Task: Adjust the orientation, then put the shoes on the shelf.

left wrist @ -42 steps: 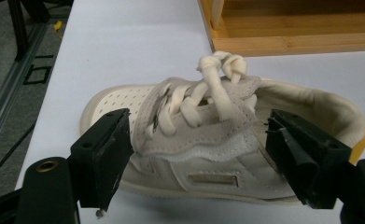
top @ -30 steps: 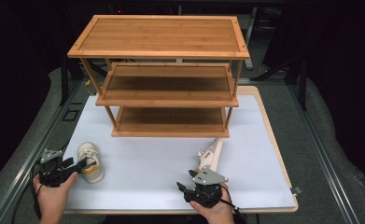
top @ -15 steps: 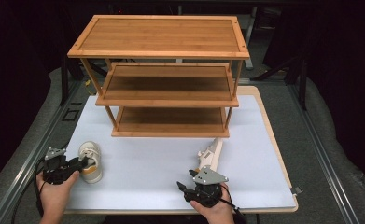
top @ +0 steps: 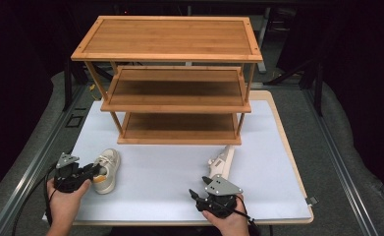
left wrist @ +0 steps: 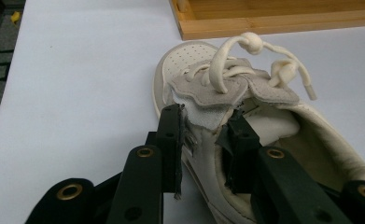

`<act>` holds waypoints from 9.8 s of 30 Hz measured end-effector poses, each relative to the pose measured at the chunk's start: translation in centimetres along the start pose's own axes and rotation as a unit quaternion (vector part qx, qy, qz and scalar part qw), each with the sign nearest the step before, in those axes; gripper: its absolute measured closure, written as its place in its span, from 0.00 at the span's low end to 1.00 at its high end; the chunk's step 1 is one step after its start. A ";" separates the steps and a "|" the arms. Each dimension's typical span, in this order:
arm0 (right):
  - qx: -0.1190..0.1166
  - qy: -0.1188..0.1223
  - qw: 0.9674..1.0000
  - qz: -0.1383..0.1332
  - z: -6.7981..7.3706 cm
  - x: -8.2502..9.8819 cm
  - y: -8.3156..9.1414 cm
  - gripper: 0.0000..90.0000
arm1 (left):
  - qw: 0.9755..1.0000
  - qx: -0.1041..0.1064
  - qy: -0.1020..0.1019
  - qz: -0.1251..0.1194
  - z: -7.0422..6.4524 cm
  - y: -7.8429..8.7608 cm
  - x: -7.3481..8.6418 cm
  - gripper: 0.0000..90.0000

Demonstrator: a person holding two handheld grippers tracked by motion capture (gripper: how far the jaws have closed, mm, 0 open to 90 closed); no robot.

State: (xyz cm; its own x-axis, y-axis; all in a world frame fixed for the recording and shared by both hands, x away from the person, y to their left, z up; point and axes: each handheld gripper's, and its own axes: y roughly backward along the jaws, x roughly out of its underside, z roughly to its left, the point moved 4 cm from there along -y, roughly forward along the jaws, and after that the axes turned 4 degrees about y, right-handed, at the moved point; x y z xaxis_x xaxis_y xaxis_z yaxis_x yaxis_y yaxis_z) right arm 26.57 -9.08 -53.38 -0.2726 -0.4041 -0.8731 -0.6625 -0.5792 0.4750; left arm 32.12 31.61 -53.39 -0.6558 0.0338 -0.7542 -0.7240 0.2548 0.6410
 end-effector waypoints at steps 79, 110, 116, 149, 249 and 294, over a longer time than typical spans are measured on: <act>0.143 -0.201 0.967 0.055 -10.2 4.6 4.5 0.53 | 1.000 0.025 0.014 -0.002 0.3 -0.2 0.5 0.72; 0.156 -0.243 0.956 0.051 -11.7 5.4 5.1 0.69 | 0.999 0.040 0.030 -0.001 -0.5 -1.0 0.0 0.76; 0.158 -0.252 0.954 0.045 -11.5 5.2 5.0 0.72 | 0.998 0.051 0.026 0.003 -1.4 -1.1 -0.2 0.80; 0.092 -0.202 0.975 0.030 -5.3 0.1 -1.7 0.75 | 0.988 0.137 -0.062 0.022 -16.0 -5.8 -1.5 0.82; 0.095 -0.300 0.949 0.010 -0.7 0.4 -4.5 0.64 | 0.990 0.132 0.058 -0.011 -19.4 -5.9 1.1 0.63; 0.093 -0.304 0.948 -0.032 -1.6 -3.2 -2.5 0.67 | 0.984 0.160 0.063 -0.055 -19.5 -3.6 -2.4 0.66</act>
State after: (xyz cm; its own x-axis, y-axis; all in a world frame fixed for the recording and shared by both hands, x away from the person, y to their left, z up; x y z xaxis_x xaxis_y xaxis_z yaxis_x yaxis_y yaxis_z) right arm 30.25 -7.44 -51.59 -0.5422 0.1424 -0.8281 -0.7871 -0.4311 0.4413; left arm 32.06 11.76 -51.11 -0.6134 -0.1248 -0.7798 -0.7006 0.5416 0.4645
